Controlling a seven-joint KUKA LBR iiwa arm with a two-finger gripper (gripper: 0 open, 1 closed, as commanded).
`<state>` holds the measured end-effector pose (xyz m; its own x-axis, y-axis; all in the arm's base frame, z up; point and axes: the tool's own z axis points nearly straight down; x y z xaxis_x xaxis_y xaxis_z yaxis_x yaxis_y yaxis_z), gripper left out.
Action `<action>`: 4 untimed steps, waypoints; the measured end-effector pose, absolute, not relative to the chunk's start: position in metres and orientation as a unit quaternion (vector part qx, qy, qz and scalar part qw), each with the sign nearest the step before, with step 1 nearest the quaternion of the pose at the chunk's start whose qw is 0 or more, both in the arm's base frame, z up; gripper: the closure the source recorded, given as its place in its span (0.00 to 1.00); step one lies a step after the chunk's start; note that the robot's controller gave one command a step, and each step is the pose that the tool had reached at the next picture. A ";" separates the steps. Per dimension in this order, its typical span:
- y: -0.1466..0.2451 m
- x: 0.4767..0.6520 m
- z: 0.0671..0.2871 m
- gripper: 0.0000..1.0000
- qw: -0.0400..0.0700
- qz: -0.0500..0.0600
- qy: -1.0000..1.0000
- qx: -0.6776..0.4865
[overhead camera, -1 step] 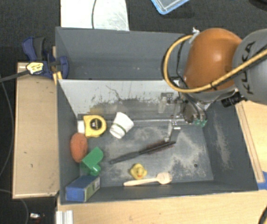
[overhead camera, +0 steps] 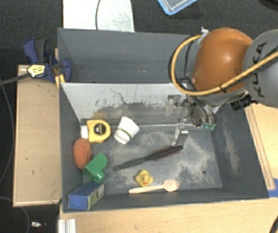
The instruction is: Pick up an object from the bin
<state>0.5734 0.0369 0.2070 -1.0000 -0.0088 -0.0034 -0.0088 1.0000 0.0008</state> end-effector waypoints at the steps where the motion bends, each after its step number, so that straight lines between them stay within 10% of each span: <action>1: 0.037 0.566 0.142 0.00 0.004 0.000 0.998 -0.059; 2: 0.045 0.537 0.126 0.00 0.006 0.000 0.992 -0.128; 4: 0.061 0.555 0.069 0.00 0.007 0.000 0.980 -0.200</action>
Offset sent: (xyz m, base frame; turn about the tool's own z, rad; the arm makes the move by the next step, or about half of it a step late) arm -0.0353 0.0087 -0.0812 -0.2466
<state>0.5551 0.0612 0.0692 -0.9202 -0.3912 -0.0129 -0.3912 0.9203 -0.0034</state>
